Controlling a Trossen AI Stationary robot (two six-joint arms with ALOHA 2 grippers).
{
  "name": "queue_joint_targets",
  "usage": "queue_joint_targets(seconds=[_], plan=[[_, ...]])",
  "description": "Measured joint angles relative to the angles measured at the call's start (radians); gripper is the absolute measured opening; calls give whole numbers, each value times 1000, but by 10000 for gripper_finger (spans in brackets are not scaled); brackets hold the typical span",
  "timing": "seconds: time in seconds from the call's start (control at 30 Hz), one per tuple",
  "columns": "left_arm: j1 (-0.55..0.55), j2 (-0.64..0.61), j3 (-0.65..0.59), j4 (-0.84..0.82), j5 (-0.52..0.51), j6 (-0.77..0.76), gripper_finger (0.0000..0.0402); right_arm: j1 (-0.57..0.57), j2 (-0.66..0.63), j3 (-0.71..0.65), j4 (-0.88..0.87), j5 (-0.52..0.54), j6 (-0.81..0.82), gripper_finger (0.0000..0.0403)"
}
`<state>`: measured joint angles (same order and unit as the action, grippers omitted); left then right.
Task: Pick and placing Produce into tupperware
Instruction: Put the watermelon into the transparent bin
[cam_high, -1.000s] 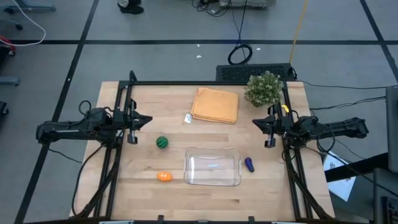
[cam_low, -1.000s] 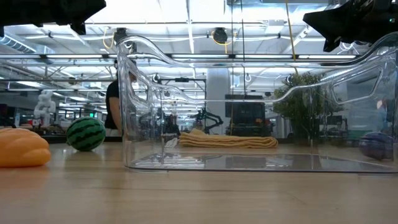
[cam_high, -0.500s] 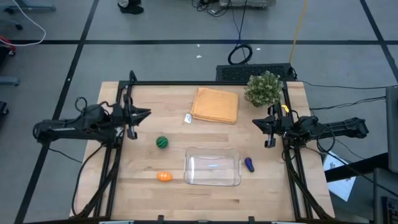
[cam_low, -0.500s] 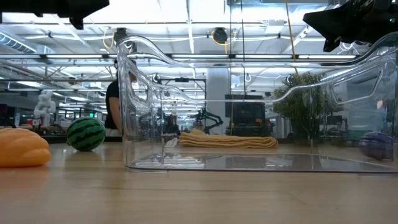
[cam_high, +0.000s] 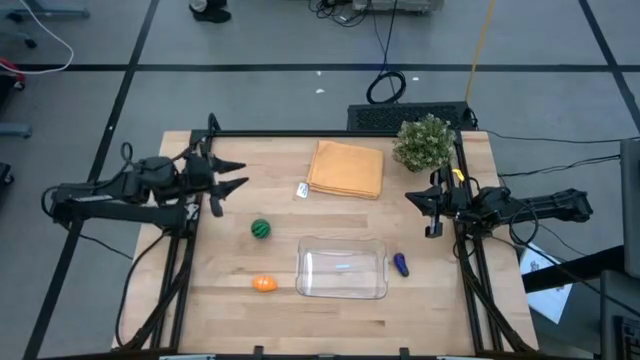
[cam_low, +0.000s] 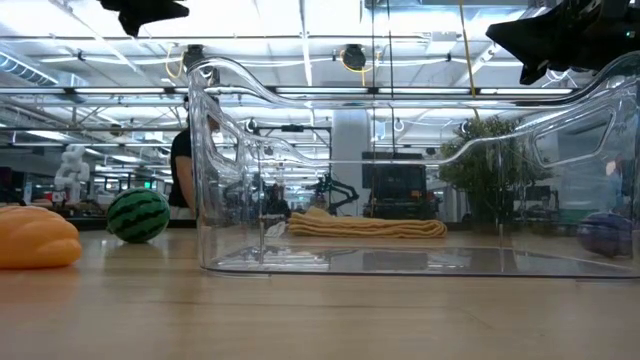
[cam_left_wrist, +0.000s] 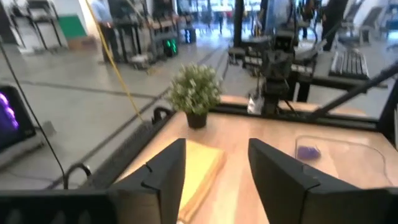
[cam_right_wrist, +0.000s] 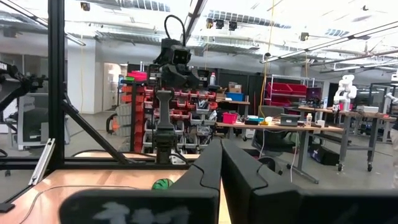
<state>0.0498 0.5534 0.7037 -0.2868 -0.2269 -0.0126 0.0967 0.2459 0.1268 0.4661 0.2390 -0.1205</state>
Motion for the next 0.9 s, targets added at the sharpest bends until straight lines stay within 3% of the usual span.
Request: queue_joint_targets(seconds=[0.6, 0.9], plan=[[0, 286, 242, -455, 18, -167, 248, 0, 0, 0, 0, 0, 0, 0], [0, 418, 271, -626, 113, -233, 258, 0, 0, 0, 0, 0, 0, 0]])
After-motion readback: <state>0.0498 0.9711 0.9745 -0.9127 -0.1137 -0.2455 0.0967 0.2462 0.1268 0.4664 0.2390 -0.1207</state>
